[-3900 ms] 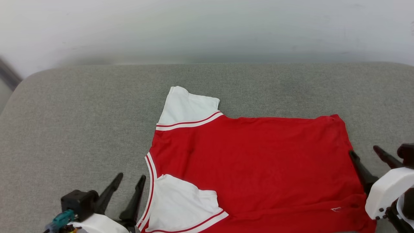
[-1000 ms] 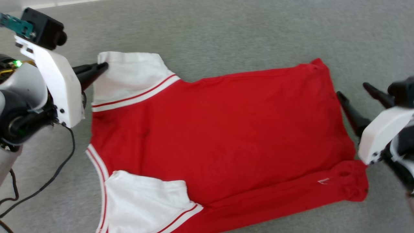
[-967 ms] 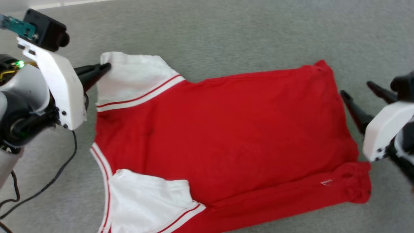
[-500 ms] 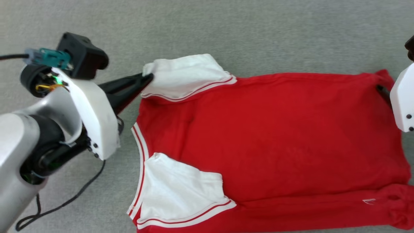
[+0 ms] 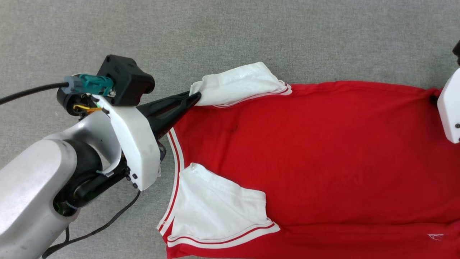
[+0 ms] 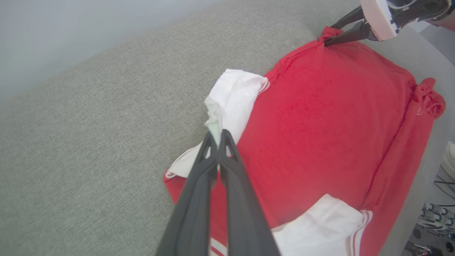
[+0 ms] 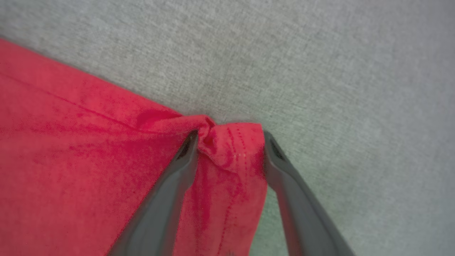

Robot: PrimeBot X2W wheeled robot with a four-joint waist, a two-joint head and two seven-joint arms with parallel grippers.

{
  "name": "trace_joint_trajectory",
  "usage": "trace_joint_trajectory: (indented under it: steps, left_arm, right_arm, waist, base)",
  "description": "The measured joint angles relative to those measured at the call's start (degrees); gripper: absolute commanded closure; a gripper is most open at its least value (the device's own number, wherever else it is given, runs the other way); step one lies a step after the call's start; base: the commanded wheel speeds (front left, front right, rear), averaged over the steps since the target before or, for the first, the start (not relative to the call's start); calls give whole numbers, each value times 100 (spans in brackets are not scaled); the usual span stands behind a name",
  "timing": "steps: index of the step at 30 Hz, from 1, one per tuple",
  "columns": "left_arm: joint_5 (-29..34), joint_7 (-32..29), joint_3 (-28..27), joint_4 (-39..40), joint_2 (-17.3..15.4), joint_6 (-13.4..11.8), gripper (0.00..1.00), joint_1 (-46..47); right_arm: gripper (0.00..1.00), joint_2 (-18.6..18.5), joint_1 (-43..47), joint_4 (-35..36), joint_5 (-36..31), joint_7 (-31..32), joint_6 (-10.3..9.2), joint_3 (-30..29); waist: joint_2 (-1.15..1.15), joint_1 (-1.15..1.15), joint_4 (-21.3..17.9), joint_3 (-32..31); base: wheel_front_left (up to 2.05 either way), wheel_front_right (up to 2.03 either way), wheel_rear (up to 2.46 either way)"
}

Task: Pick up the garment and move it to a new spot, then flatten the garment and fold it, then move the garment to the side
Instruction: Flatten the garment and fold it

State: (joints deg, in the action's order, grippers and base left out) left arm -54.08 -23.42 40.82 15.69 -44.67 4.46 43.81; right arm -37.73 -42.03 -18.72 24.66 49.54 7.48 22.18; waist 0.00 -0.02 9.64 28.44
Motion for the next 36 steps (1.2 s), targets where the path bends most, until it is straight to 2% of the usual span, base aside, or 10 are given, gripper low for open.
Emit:
trace_joint_trajectory:
  steps: [12,18,29,36]
  left_arm:
    - [-3,369,-66,-392,-24,-200,100,-366]
    - [-130,549,-159,-464,-213,-350,100,-778]
    - [-427,876,-189,-38,-717,-794,100,-2079]
    - [-563,1029,82,114,-847,-976,100,-2962]
  right_arm:
    - [100,123,220,-359,208,-702,3,-8]
    - [100,140,511,-189,408,-1190,3,-271]
    - [100,375,2084,637,659,-1684,3,-1011]
    - [100,566,3179,1256,581,-1713,3,-1330]
  waist:
    - [0,2,-142,-526]
    - [0,2,-284,-1003]
    - [0,1,-516,-1653]
    - [0,2,-567,-1752]
  base:
    - [0,0,0]
    - [0,0,0]
    - [0,0,0]
    - [0,0,0]
